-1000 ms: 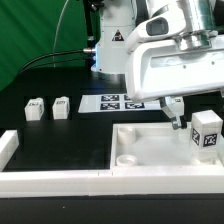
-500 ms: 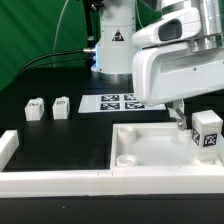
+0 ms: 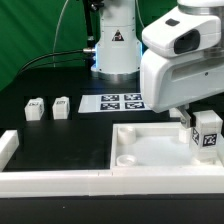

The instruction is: Assemble one leg

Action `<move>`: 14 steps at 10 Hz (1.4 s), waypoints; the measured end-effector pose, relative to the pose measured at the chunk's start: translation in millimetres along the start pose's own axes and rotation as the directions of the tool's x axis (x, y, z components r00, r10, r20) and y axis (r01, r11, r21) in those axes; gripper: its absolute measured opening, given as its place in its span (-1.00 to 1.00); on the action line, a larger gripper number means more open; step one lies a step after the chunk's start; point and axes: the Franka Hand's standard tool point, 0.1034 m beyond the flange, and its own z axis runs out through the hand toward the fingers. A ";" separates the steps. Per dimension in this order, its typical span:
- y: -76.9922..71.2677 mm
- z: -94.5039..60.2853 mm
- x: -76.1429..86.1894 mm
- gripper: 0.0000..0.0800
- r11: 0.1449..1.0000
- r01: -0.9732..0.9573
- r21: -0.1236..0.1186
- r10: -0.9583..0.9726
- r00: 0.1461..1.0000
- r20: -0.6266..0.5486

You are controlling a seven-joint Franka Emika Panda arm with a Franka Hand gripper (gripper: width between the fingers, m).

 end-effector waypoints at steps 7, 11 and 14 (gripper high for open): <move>12.4 -1.6 1.7 0.62 0.999 -0.051 -0.008 0.051 0.999 -0.013; 9.8 0.3 2.1 -0.26 0.999 -0.042 -0.008 0.042 0.999 -0.012; 9.8 0.2 2.1 -0.26 0.997 -0.070 -0.007 0.070 0.997 -0.013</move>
Offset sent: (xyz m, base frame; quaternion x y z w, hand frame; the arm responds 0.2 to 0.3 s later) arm 0.0094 -0.0139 -0.0007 -0.0059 0.0245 0.0230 0.9994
